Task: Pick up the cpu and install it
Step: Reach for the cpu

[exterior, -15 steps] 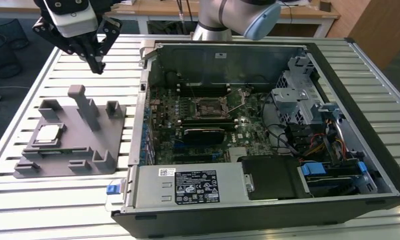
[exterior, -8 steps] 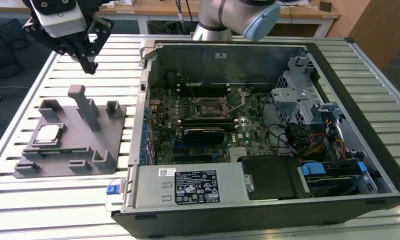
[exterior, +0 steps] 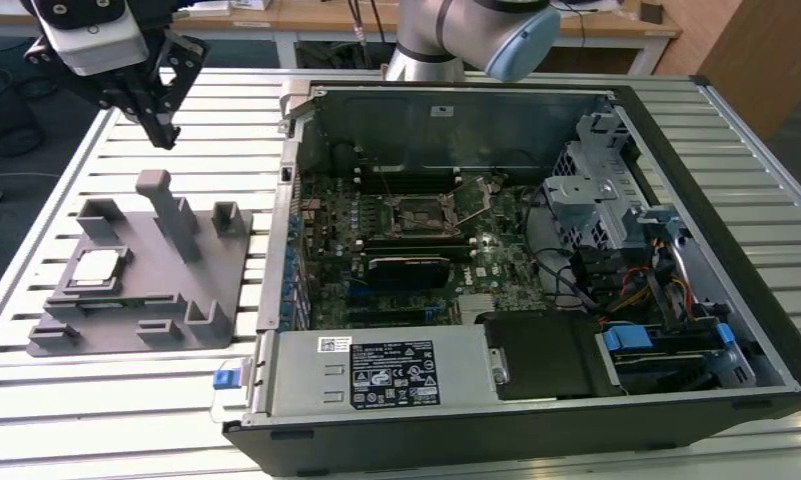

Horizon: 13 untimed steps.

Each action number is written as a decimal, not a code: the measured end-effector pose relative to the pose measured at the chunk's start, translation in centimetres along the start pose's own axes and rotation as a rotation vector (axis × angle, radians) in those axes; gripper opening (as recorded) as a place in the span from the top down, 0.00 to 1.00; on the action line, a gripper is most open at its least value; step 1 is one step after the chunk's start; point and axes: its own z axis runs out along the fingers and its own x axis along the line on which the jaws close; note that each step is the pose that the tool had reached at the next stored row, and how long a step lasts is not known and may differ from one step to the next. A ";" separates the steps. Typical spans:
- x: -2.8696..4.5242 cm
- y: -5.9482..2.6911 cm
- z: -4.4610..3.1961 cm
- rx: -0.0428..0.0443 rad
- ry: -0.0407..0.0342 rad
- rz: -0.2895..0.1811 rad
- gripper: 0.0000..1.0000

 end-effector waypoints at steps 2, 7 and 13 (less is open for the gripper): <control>0.34 -0.02 0.00 0.0000 0.0000 0.000 0.89; 1.20 -0.09 0.00 0.0000 0.0000 0.000 0.89; 2.02 -0.15 0.01 0.0001 0.0008 0.000 0.89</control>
